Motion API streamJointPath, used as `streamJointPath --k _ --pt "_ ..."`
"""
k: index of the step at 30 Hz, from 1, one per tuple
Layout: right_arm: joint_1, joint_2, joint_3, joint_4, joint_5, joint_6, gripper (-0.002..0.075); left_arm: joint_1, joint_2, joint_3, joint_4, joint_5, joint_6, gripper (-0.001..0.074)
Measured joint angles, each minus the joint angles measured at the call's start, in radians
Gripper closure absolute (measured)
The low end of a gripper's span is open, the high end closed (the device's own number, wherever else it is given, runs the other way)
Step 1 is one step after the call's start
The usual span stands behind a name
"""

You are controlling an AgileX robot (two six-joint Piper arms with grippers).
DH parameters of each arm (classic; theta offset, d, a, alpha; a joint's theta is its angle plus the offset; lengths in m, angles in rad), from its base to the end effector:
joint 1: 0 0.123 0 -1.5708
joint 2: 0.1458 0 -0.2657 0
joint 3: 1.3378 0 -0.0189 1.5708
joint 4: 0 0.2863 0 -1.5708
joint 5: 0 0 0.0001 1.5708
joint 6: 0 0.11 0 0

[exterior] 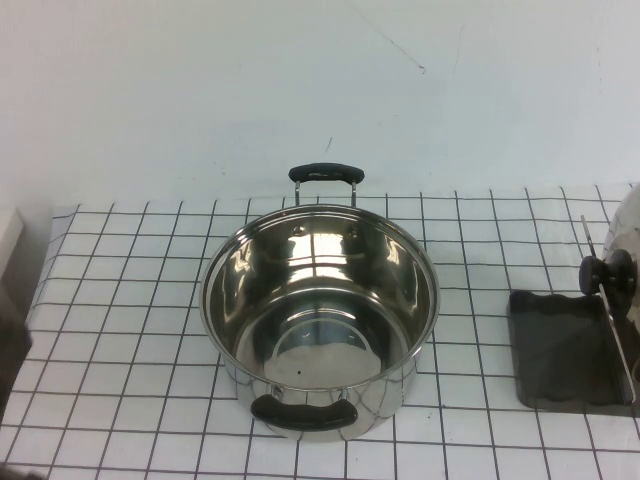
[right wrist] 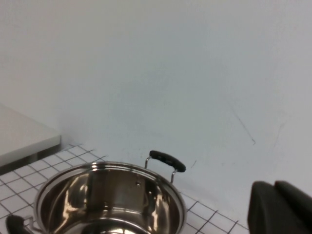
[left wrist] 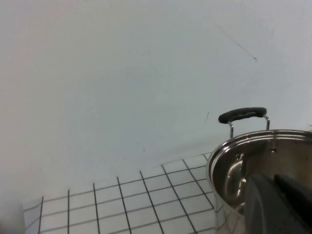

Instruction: Put pot lid on rack

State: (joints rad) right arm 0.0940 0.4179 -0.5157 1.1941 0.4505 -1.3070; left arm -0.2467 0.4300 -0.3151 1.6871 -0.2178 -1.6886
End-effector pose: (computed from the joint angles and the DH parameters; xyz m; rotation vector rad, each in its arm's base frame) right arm 0.1490 0.0589 0.3371 -0.5121 1.4836 0.2810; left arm 0.1602 -0.0646 0.2729 0.3673 1.5934 -0.3640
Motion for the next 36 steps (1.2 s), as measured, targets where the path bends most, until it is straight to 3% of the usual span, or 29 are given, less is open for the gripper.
streamJointPath --k 6,13,27,36 --pt "0.000 -0.159 0.125 0.021 -0.005 0.001 0.0727 0.000 -0.191 0.186 -0.007 0.023 -0.032 0.0736" --pt "0.000 -0.190 0.186 0.028 -0.027 0.001 0.0727 0.000 -0.232 0.333 0.007 -0.168 -0.074 0.0736" --pt "0.000 -0.192 0.193 0.029 -0.031 0.001 0.0727 0.000 -0.235 0.342 0.079 -0.524 -0.083 0.0736" --pt "0.000 -0.192 0.319 0.021 -0.380 -0.113 0.0727 0.000 -0.236 0.342 0.079 -0.541 -0.084 0.0736"
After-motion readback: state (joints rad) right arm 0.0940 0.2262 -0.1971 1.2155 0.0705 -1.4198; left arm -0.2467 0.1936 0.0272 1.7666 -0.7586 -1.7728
